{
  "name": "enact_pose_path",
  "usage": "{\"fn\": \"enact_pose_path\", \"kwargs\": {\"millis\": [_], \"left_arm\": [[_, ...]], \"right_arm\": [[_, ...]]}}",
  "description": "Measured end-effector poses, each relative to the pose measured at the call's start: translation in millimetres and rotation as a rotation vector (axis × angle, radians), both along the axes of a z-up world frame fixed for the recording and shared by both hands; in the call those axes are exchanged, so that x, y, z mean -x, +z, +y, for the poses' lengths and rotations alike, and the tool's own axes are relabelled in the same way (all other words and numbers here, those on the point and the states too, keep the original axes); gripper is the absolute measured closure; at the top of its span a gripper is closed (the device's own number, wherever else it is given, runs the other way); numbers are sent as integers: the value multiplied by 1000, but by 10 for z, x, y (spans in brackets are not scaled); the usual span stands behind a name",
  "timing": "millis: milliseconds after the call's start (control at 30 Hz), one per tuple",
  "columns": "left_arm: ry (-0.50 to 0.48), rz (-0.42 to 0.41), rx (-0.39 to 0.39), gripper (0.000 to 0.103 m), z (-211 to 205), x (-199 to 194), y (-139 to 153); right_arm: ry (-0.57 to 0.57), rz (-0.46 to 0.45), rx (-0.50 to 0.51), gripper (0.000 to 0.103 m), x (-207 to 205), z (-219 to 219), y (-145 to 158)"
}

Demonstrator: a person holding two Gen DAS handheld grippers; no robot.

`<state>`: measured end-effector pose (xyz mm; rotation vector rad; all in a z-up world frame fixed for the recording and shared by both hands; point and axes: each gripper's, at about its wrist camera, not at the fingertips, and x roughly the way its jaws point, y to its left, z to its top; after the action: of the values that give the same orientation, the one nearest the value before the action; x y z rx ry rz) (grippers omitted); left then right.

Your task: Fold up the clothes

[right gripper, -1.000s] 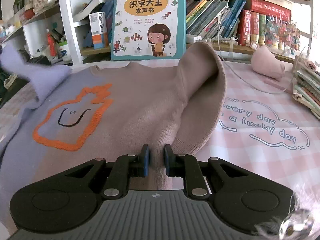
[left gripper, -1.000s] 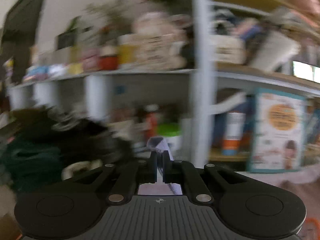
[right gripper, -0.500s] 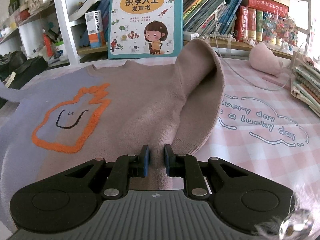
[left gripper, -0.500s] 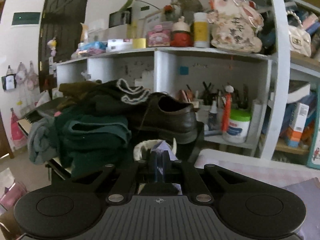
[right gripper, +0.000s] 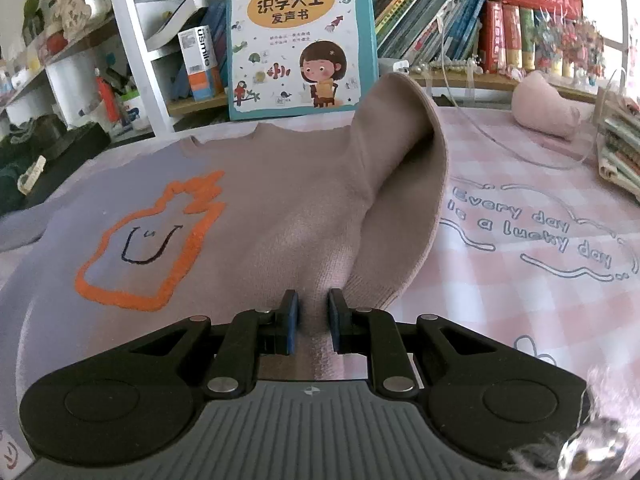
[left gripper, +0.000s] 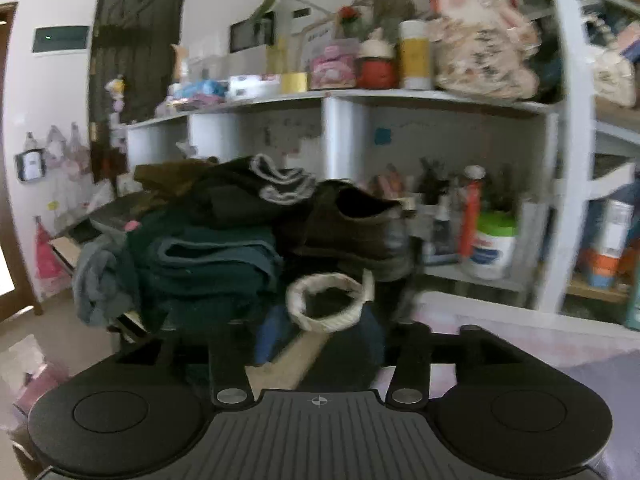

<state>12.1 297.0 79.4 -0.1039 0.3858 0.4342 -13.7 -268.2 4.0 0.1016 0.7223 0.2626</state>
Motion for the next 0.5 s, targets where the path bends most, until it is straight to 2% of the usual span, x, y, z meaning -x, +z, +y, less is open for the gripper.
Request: {"fn": "enact_pose_path", "kwargs": {"millis": [33,167,200,300,400,467,500], "left_arm": [[-35,8,33,52,-67,63,-13],[-274,62,266,46,-465,267,-206],[-329,80,290,44,-595,290,-255],[-435,144,215,35,-1077,324,-393],[-482,225,39,34,-1523,316,-512],[-529,265,-20,34,-1723,324,-598],[-541,281,-24,34,-1770,324,-629]], "right_arm": [[1,1,-1,87,-3,-1,2],[6,-5,19,87,10,28,5],[6,-5,23,87,11,34,7],[4,-4,10,87,1,13,12],[-11,-12,-2,83,13,-22,21],[-25,-35,15,80,41,-44,61],[-39,-56,28,77,59,-66,97]]}}
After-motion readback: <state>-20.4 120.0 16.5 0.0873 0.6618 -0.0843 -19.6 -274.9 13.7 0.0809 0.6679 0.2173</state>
